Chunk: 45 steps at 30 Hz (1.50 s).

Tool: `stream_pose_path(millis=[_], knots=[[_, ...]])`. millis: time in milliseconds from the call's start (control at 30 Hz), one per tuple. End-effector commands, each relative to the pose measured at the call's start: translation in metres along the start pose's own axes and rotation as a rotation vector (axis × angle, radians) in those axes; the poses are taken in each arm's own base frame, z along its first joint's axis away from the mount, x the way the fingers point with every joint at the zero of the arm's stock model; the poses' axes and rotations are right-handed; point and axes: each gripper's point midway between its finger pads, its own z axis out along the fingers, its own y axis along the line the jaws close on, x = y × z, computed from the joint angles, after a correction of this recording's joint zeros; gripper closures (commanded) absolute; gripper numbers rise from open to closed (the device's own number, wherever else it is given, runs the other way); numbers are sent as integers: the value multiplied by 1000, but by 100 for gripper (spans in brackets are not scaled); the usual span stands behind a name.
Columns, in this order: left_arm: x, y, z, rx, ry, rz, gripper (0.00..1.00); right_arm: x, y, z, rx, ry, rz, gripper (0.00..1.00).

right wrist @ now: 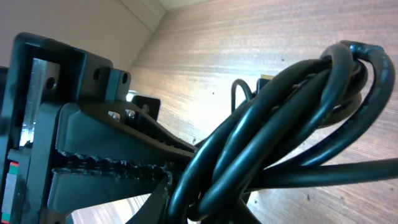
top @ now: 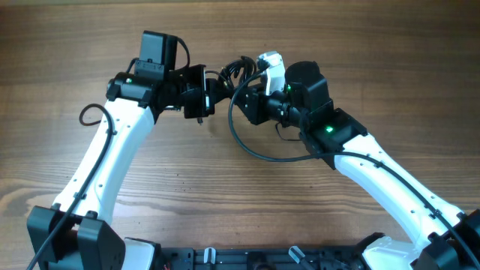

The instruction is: Untangle cables

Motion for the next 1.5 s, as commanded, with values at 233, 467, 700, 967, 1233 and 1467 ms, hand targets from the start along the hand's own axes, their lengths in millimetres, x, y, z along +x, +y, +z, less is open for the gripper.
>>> stream_pose_path(millis=[233, 467, 700, 967, 1233, 1467], knots=[[-49, -14, -13, 91, -312, 5, 96, 1, -12, -35, 135, 7, 33, 96], [-78, -9, -25, 93, -486, -18, 96, -1, 1, -68, 156, -21, 3, 96], [-108, -7, -44, 55, -693, 115, 96, 12, 27, -75, 24, 45, 82, 96], [-119, -12, -56, -64, -800, 469, 96, 59, 13, -65, 44, 254, 163, 96], [-111, -28, -52, -162, -771, 895, 96, 92, -36, -49, 206, 390, 52, 96], [-5, -51, -10, 131, -215, 1299, 96, 90, -65, -42, 330, 381, -22, 96]])
